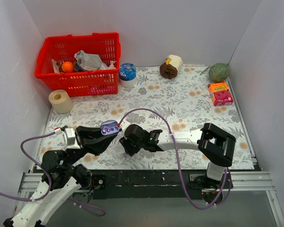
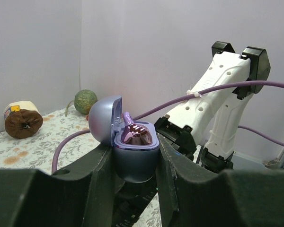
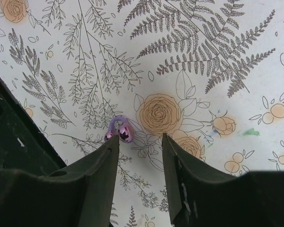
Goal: Insert the wireless bluetooth earbuds into the charging case
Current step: Pick up the earbud from the center of the board.
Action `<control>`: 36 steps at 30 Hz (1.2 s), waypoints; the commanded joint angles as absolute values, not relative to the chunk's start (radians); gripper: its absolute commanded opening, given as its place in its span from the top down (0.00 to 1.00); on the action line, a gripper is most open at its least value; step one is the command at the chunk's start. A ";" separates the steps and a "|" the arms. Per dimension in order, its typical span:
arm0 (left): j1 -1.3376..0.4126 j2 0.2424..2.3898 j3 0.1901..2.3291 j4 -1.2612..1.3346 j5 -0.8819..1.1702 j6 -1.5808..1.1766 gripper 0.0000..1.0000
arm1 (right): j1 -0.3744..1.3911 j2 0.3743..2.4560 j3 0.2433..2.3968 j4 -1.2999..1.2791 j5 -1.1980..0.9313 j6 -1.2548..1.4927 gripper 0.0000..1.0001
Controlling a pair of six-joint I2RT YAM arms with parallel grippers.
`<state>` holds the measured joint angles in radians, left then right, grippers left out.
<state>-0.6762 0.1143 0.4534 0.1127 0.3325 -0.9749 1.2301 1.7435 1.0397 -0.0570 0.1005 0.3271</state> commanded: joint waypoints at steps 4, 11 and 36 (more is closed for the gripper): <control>-0.670 0.124 0.476 0.110 0.322 -0.966 1.00 | 1.232 1.795 1.106 -0.038 0.069 0.308 0.54; -0.672 0.124 0.476 0.107 0.327 -0.963 1.00 | 1.230 1.824 1.101 -0.044 0.055 0.307 0.58; -0.670 0.268 0.408 0.400 0.325 -0.994 1.00 | 1.161 1.234 0.997 -0.244 0.350 0.376 0.99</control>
